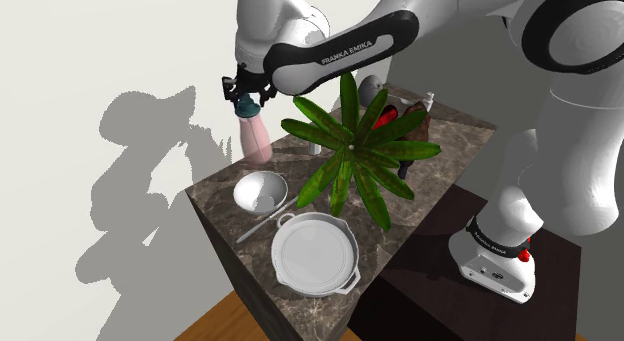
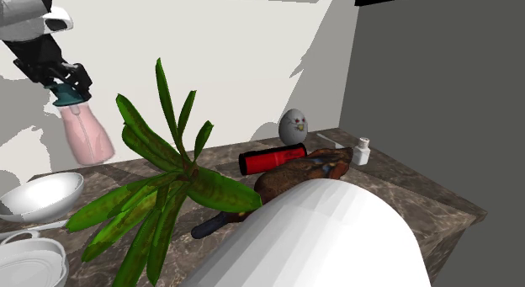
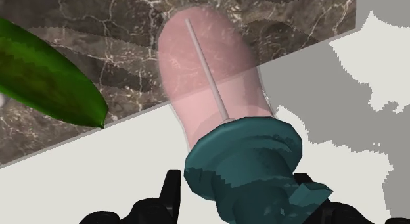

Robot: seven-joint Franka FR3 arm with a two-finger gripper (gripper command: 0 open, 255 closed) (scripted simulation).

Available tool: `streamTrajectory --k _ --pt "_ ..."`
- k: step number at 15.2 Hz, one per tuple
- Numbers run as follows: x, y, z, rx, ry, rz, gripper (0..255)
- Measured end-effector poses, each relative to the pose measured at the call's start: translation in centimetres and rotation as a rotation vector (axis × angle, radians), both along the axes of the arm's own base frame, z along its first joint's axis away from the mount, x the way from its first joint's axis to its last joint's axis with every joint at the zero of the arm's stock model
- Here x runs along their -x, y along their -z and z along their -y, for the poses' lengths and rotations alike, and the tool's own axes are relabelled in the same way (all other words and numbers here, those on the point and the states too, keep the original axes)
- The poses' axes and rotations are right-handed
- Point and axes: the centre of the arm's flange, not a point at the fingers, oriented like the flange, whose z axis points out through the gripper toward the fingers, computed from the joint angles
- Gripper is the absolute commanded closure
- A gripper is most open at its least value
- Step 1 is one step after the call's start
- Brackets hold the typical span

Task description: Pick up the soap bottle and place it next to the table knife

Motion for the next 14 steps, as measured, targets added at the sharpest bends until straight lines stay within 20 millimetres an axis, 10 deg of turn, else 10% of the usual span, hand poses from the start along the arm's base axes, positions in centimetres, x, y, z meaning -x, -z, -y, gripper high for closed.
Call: streamTrajectory --k 14 --pt "0.1 -7.4 0.0 0.0 0.0 0.0 255"
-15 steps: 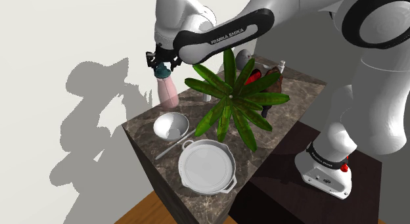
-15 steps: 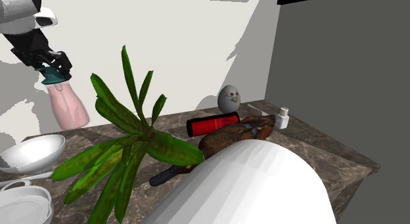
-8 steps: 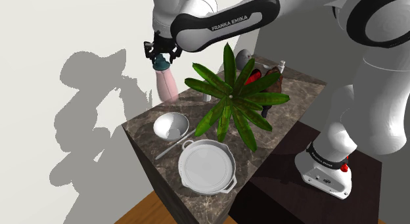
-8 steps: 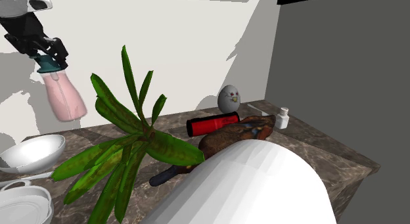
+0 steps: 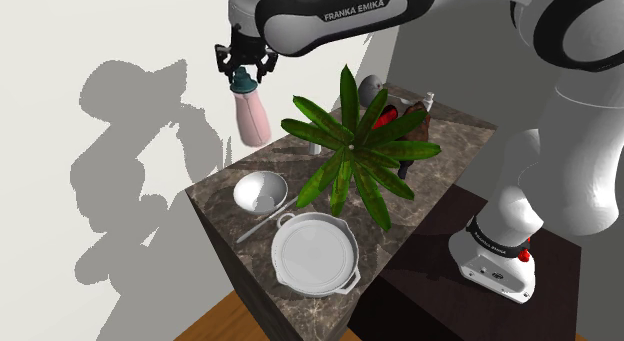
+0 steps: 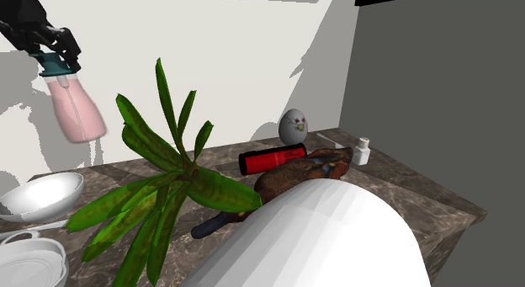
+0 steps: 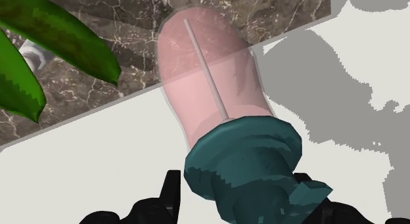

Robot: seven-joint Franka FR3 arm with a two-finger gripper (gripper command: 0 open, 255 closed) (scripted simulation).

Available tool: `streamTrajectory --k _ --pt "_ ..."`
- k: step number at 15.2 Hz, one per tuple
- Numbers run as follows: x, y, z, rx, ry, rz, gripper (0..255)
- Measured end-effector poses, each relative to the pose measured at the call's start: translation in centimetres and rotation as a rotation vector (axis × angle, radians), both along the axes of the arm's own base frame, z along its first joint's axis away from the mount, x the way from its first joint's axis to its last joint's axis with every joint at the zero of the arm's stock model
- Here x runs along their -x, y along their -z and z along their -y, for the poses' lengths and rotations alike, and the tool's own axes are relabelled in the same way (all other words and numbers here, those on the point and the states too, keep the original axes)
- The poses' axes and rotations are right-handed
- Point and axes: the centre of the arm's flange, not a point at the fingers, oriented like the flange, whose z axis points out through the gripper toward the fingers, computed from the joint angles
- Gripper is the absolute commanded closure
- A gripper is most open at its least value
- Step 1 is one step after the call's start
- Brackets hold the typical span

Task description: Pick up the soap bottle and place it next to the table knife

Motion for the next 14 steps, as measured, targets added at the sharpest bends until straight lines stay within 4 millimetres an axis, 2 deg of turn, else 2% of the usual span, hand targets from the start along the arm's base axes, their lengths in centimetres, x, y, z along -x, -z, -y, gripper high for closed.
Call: streamTrajectory --k 14 --pt "-0.1 -7.4 0.0 0.0 0.0 0.0 255"
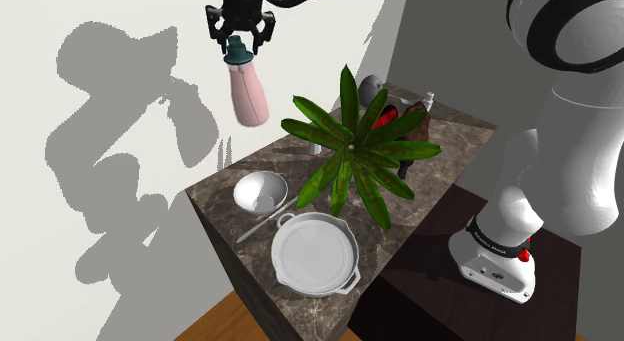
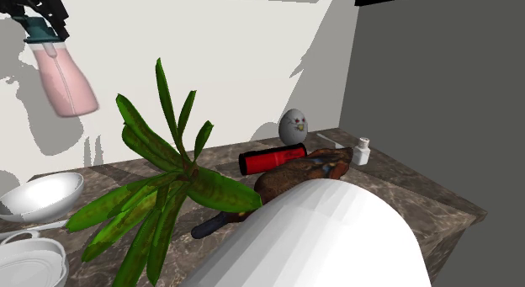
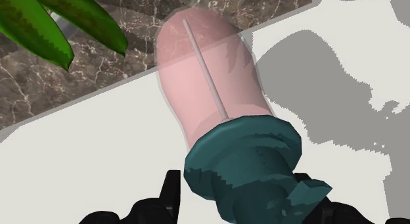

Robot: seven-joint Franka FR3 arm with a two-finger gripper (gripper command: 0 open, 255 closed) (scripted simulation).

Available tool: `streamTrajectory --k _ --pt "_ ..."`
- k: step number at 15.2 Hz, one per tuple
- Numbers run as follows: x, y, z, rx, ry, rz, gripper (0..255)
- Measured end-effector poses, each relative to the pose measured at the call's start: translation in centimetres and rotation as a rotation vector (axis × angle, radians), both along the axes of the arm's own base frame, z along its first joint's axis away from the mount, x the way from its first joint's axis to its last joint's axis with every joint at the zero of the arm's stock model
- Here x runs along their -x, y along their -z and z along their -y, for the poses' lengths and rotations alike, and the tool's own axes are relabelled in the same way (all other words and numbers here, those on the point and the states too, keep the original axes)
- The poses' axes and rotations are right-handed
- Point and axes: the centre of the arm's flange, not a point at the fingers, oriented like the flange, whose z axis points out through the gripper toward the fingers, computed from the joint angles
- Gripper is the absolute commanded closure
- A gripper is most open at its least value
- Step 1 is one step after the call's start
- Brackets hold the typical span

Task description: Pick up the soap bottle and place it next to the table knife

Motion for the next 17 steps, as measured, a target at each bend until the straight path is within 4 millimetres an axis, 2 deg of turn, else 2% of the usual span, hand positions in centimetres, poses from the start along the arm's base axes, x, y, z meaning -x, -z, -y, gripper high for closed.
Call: streamTrajectory --k 11,13,17 --pt "-0.1 -5.6 0.0 0.0 0.0 0.0 255" --pt "1.4 -5.8 0.6 0.0 0.0 -0.001 255" --pt "6.0 -6.3 2.4 0.0 0.0 0.0 255"
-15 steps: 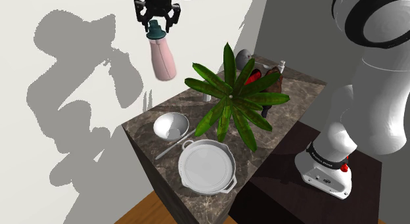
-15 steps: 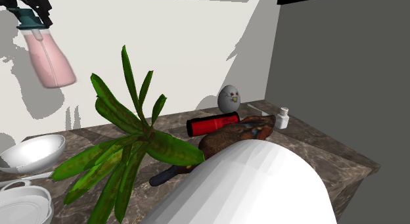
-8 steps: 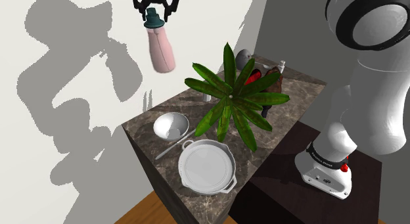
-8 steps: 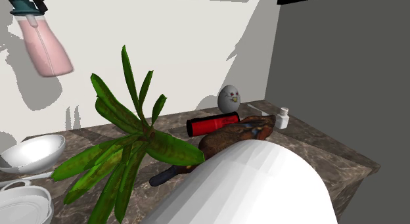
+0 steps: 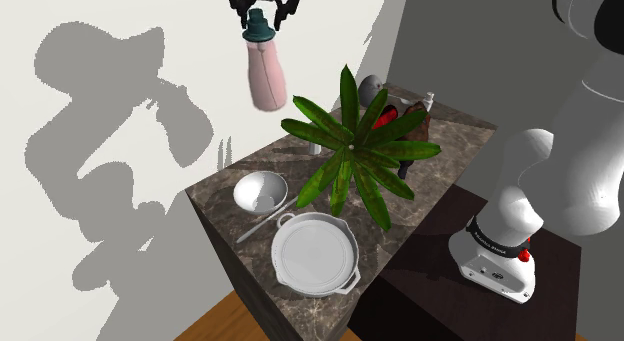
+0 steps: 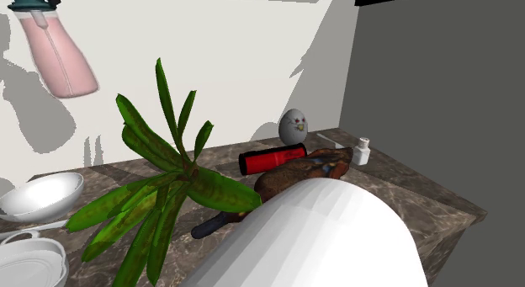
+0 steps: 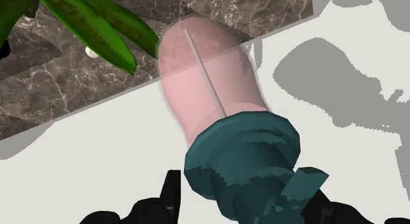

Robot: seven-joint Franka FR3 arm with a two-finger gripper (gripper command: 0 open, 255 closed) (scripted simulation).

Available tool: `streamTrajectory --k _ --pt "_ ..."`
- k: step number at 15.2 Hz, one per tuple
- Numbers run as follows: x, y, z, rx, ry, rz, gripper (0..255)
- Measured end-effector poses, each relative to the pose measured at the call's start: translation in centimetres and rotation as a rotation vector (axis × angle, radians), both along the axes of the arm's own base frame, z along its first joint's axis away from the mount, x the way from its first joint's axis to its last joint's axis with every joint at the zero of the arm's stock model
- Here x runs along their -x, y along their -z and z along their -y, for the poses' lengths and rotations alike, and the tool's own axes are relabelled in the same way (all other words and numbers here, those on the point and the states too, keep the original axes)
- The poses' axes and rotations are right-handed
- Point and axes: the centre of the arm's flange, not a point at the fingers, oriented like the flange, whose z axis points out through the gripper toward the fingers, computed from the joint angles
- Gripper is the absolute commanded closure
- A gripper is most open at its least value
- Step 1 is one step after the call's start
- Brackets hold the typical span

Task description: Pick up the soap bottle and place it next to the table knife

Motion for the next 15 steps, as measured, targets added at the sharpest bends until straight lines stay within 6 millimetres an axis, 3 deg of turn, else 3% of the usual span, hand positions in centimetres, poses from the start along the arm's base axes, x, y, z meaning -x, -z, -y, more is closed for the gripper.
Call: streamTrajectory --k 2,4,15 --pt "2.9 -0.1 1.2 0.0 0.0 -0.001 255" --pt "4.2 0.6 1.5 0.0 0.0 0.0 255" --pt "4.6 6.5 1.5 0.001 0.0 -0.001 255"
